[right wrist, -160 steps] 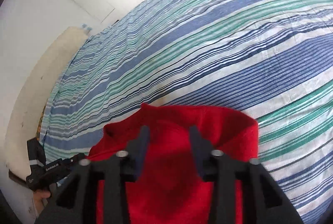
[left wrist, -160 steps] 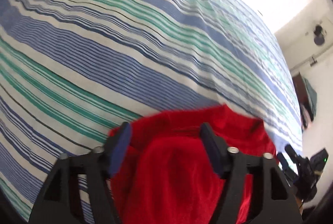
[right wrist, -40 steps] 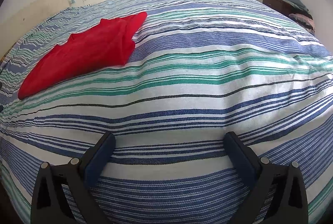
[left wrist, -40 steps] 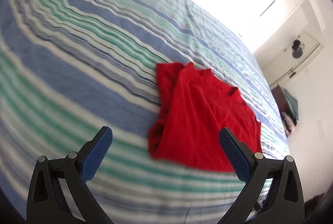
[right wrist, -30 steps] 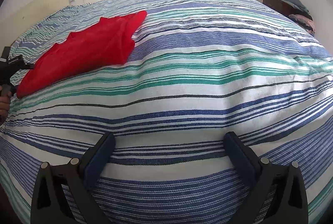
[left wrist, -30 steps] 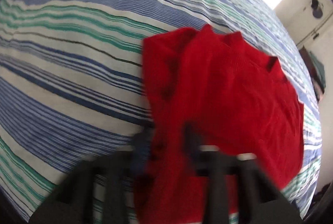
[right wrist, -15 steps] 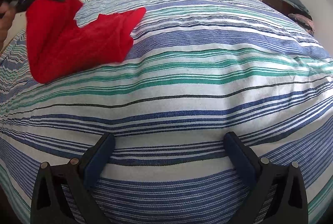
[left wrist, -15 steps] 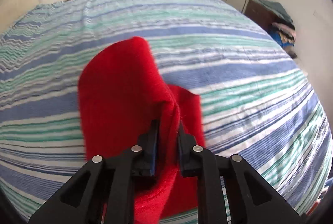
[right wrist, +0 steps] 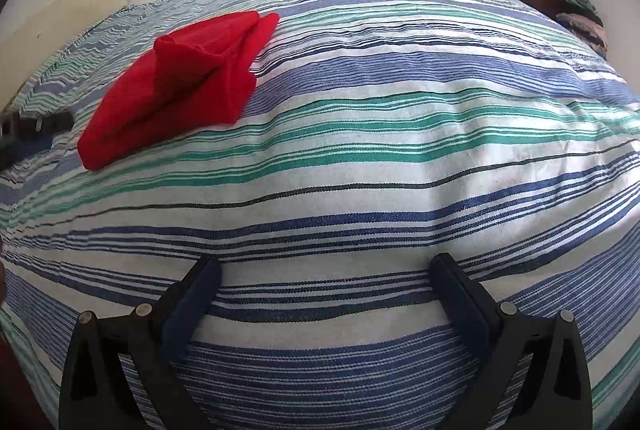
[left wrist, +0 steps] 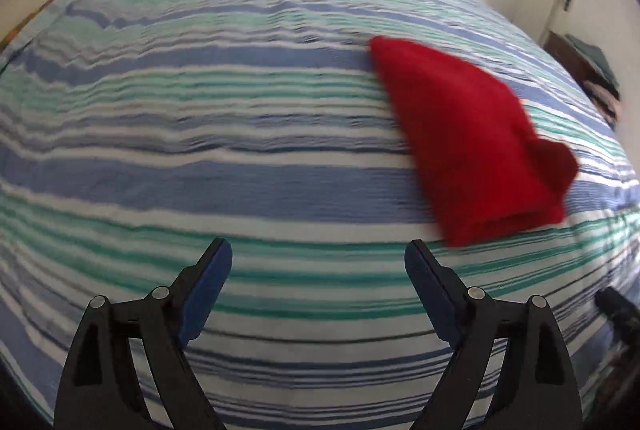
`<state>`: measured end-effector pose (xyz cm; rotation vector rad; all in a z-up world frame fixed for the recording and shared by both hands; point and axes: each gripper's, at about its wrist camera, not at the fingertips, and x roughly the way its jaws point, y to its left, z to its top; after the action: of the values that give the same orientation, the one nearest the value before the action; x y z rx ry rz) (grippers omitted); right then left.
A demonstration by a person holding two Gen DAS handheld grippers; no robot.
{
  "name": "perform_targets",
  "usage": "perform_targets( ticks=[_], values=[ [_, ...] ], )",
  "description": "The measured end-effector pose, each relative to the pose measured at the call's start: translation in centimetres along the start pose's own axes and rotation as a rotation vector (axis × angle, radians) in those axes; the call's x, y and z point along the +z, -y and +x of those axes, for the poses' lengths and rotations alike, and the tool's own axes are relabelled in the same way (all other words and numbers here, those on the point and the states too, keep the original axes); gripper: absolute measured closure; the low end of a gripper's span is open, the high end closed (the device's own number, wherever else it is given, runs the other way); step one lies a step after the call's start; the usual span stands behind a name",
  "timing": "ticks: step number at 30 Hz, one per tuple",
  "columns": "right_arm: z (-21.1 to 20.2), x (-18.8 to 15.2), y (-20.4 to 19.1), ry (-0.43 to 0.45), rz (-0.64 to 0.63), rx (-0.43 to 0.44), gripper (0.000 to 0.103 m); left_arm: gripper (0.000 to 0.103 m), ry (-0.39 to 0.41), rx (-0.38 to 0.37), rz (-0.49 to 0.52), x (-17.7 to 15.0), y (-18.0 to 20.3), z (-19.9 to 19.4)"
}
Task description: Fold small clothes
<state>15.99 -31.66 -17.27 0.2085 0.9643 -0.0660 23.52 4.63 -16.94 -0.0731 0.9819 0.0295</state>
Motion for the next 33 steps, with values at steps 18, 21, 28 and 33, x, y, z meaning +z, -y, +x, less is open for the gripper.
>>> perform_targets(
  ticks=[18,21,28,33],
  values=[
    [7.6,11.1,-4.6,-0.121,0.328,0.374,0.097,0.004,0.038,-0.03,-0.084,-5.5,-4.1,2.2],
    [11.0,9.3,-2.7,-0.223,0.391,0.411,0.098,0.002,0.032,-0.012,-0.06,-5.5,-3.4,2.4],
    [5.2,14.2,-3.7,-0.083,0.165,0.401,0.064,0.001,0.045,-0.014,-0.061,-6.0,-3.5,2.1],
    [9.2,20.3,-5.8,-0.112,0.091,0.381,0.064,0.001,0.043,-0.012,-0.059,-6.1,-3.5,2.0]
  ],
)
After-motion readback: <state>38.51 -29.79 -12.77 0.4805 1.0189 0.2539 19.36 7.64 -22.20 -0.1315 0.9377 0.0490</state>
